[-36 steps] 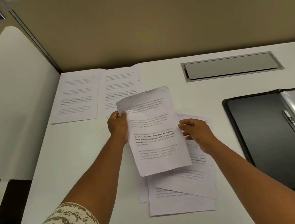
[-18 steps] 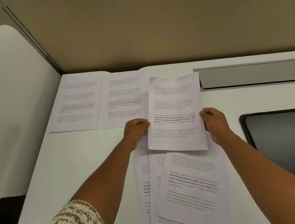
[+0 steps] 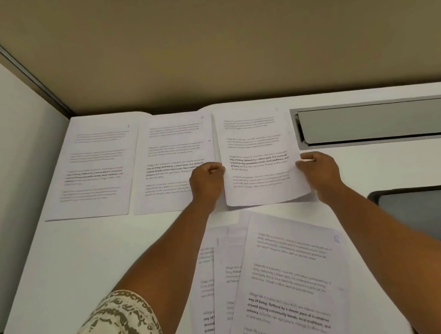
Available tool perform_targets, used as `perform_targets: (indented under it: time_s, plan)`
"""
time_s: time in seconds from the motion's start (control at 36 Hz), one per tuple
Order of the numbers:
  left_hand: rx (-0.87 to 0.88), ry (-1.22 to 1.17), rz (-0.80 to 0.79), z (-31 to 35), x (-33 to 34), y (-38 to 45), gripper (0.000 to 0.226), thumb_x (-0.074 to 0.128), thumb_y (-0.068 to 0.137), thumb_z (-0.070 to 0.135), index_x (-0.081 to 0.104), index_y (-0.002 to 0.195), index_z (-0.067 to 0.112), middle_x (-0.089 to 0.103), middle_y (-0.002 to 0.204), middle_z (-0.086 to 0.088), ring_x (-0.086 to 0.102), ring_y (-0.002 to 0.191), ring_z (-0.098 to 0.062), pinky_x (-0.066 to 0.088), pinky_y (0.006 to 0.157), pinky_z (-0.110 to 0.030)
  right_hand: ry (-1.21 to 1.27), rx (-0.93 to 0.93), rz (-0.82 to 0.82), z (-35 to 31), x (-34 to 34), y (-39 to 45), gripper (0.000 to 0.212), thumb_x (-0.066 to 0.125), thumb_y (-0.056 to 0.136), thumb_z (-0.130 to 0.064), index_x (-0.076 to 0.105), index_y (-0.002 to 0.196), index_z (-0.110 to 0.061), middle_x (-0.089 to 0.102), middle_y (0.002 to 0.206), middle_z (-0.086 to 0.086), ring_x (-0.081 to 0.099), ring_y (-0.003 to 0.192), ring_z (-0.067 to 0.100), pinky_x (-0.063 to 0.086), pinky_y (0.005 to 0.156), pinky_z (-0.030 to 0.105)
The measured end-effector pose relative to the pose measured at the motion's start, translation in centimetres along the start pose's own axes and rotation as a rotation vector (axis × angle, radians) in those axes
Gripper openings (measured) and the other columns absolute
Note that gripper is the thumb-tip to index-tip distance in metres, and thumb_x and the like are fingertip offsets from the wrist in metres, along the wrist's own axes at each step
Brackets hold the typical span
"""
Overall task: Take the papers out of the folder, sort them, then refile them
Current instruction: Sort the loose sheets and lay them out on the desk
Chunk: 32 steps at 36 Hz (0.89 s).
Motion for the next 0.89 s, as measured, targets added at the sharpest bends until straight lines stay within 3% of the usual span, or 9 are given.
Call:
perform_targets:
  time_s: [0.08, 0.17, 0.28, 0.39, 0.44, 0.58, 0.67, 0.89]
  plan:
    - [0.022, 0.023, 0.030, 0.3, 0.1, 0.5, 0.012, 0.067, 0.088, 0.014, 0.074, 0.084, 0.023, 0.074, 0.091, 0.001, 0.069, 0.089, -0.021, 0.058, 0.089, -0.042, -0.113, -0.020, 0.028, -0.2, 0.2, 0.3, 0.022, 0.061, 0.090, -0.015, 0.073, 0.109, -0.016, 0.072, 0.111, 0.003, 0.065, 0.102, 0.026, 0.053, 0.092, 0.037]
    - [0.102, 0.130, 0.098, 1.5, -0.1, 0.6, 0.017, 0.066, 0.091, 0.014, 0.073, 0.106, 0.012, 0.072, 0.105, 0.000, 0.066, 0.100, -0.018, 0.053, 0.093, -0.029, -0.160, -0.036, 0.055, -0.4, 0.3, 0.4, 0.024, 0.058, 0.089, -0.013, 0.074, 0.107, -0.013, 0.073, 0.109, 0.004, 0.064, 0.100, 0.026, 0.048, 0.085, 0.031]
    - [0.328, 0.319, 0.083, 3.6, 0.9, -0.2, 0.029, 0.070, 0.092, 0.018, 0.067, 0.119, 0.012, 0.060, 0.110, 0.002, 0.057, 0.097, -0.010, 0.040, 0.083, -0.010, -0.219, -0.070, 0.079, -0.7, 0.7, 0.5, 0.024, 0.061, 0.088, -0.014, 0.072, 0.109, -0.009, 0.072, 0.111, 0.005, 0.064, 0.104, 0.027, 0.051, 0.096, 0.039]
    - [0.502, 0.478, -0.028, 3.7, 2.9, -1.5, 0.035, 0.069, 0.090, 0.017, 0.066, 0.124, 0.010, 0.063, 0.119, -0.008, 0.056, 0.109, -0.025, 0.046, 0.095, -0.034, -0.246, -0.114, 0.109, -0.9, 0.8, 0.1, 0.023, 0.061, 0.089, -0.014, 0.071, 0.109, -0.007, 0.072, 0.111, 0.008, 0.064, 0.105, 0.028, 0.048, 0.094, 0.035]
    - [0.529, 0.572, -0.055, 3.5, 3.5, -1.8, 0.037, 0.068, 0.091, 0.018, 0.065, 0.126, 0.008, 0.064, 0.120, -0.011, 0.053, 0.113, -0.031, 0.044, 0.098, -0.040, -0.256, -0.147, 0.120, -1.2, 0.7, -0.3, 0.026, 0.061, 0.090, -0.013, 0.069, 0.114, -0.005, 0.072, 0.114, 0.011, 0.064, 0.107, 0.030, 0.045, 0.093, 0.031]
    - [0.561, 0.774, -0.077, 3.9, 4.0, -2.5, 0.039, 0.062, 0.094, 0.036, 0.063, 0.127, 0.014, 0.061, 0.122, -0.006, 0.047, 0.117, -0.028, 0.041, 0.095, -0.039, -0.276, -0.238, 0.158, -1.9, -0.4, -1.7, 0.035, 0.062, 0.092, -0.015, 0.063, 0.127, -0.006, 0.069, 0.116, 0.013, 0.063, 0.108, 0.029, 0.041, 0.091, 0.026]
    - [0.585, 0.752, -0.122, 3.9, 4.0, -3.5, 0.042, 0.062, 0.095, 0.037, 0.062, 0.130, 0.014, 0.060, 0.128, -0.005, 0.046, 0.121, -0.028, 0.040, 0.098, -0.040, -0.314, -0.307, 0.152, -2.0, -0.9, -3.4, 0.034, 0.061, 0.094, -0.015, 0.063, 0.127, -0.007, 0.066, 0.117, 0.013, 0.063, 0.104, 0.027, 0.038, 0.087, 0.025]
    - [0.608, 0.623, -0.140, 1.8, 2.4, -8.5, 0.035, 0.062, 0.093, 0.030, 0.065, 0.123, 0.010, 0.063, 0.119, -0.009, 0.052, 0.112, -0.029, 0.048, 0.094, -0.044, -0.333, -0.395, 0.123, 0.8, -2.8, -10.2, 0.030, 0.059, 0.096, -0.014, 0.064, 0.125, -0.008, 0.066, 0.115, 0.010, 0.065, 0.098, 0.023, 0.042, 0.084, 0.024]
Point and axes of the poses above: each hand's wrist, its own y-axis towards the middle knuckle, its own x-axis out of the palm, z = x × y, the point moved 10 cm from there along y, towards the middle knuckle
